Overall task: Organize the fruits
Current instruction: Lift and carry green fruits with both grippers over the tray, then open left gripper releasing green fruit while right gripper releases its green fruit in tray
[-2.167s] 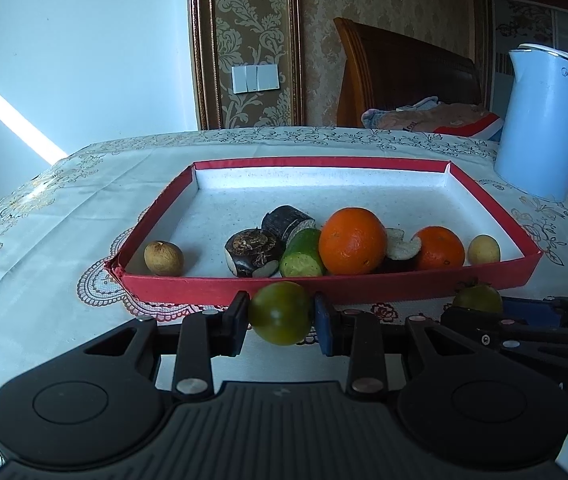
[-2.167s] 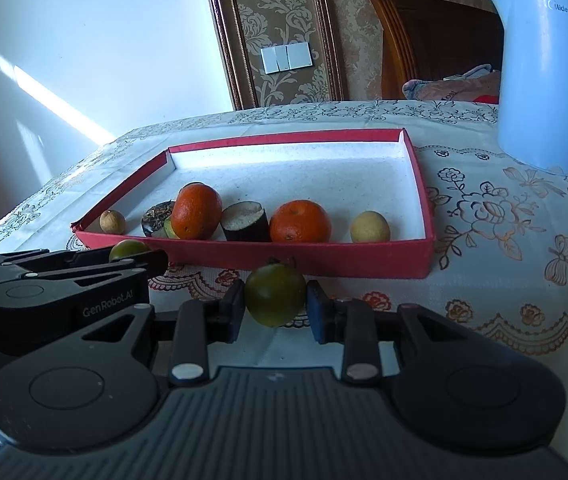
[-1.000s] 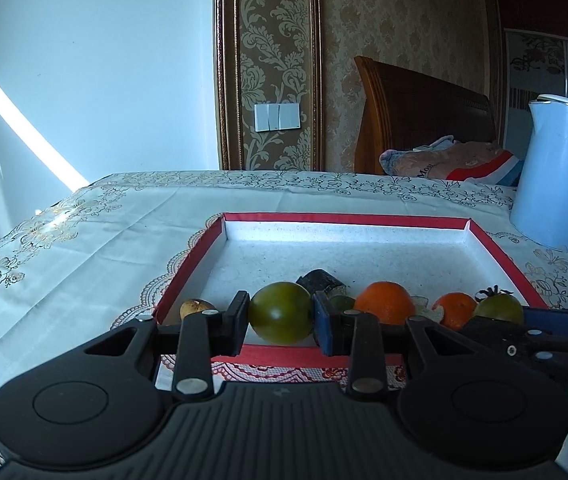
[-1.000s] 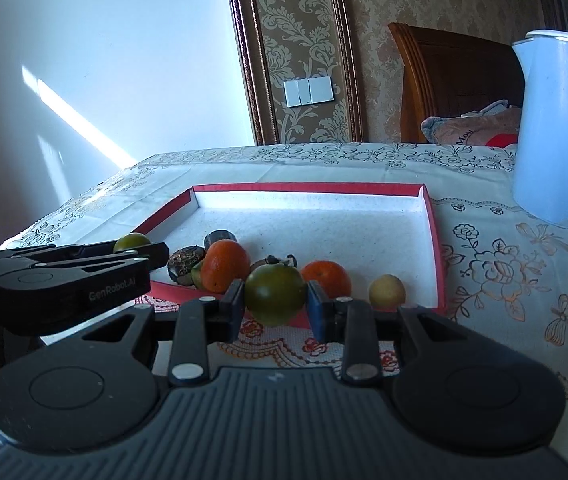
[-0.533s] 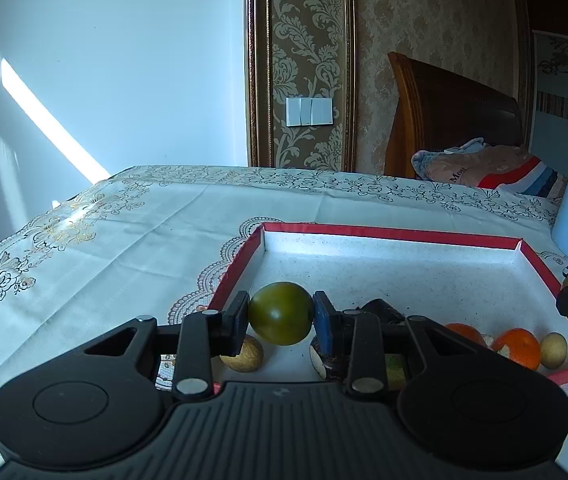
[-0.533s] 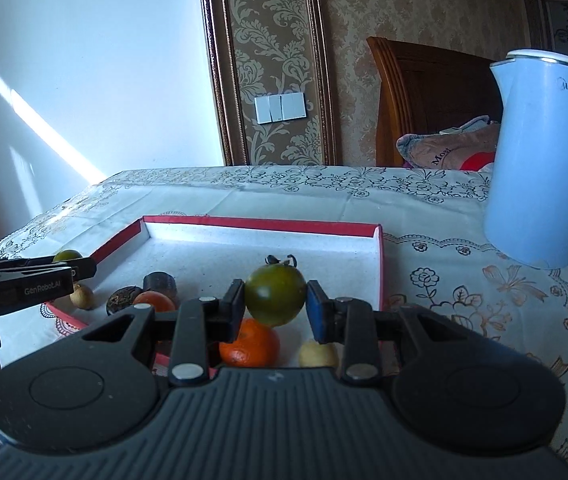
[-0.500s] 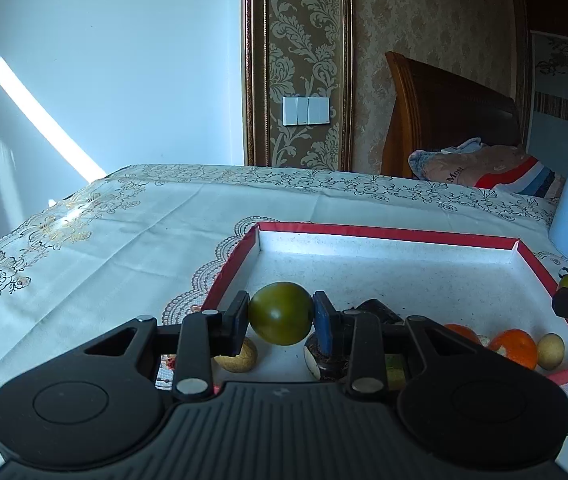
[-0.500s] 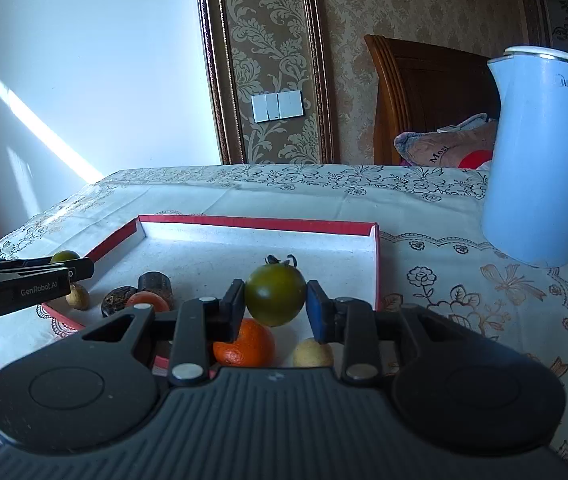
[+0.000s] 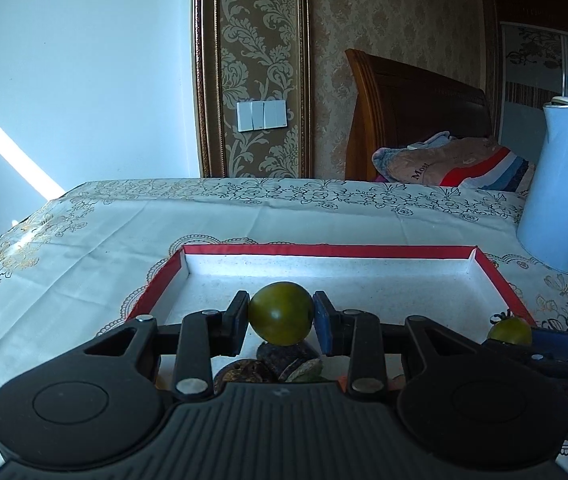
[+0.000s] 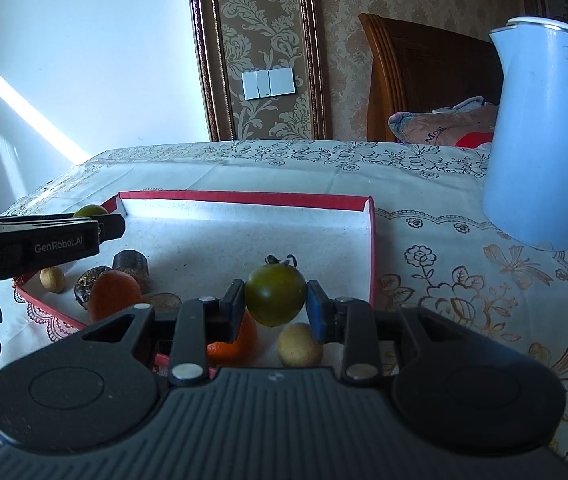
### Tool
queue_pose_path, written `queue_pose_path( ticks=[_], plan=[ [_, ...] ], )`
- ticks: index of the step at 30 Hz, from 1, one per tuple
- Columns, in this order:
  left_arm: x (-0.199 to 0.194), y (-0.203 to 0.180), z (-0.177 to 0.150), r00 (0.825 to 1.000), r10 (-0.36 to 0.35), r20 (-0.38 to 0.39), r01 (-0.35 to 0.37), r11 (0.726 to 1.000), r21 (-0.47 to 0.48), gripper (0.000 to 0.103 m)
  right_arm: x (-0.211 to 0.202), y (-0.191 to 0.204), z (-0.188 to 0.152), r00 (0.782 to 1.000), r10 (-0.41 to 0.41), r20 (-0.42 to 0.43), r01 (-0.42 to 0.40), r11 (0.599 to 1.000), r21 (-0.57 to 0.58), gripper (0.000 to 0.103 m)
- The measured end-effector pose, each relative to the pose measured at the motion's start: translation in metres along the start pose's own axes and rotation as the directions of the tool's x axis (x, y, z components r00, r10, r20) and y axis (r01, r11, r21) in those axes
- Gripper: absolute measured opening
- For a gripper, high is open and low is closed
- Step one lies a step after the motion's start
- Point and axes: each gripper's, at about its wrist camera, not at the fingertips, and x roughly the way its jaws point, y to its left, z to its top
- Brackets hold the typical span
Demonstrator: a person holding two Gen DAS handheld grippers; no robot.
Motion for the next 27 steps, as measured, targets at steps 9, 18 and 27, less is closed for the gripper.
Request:
queue_pose_path(
  ticks=[9,18,27],
  plan=[
    [0.017,-0.034,0.005,0.998,-0.058,-0.029,0.059,0.998,0.014,0.034,0.004,-0.005,-0.003,1.000,0.021,-0.022,-0.020,0.999,0.029,0.031],
    [0.039,-0.045,-0.008,0.997,-0.028,-0.076,0.030,0.999,0.022,0.033,0.006,-0.008,-0.004,0.999,0.034,-0.021,-0.032,0.998,0.053,0.031],
    [0.041,-0.040,-0.011,0.994,-0.043,-0.101,0.041,0.999,-0.018,0.034,0.006,-0.008,-0.006,1.000,0.018,-0.006,-0.017,0.998,0.059,0.031]
  ],
)
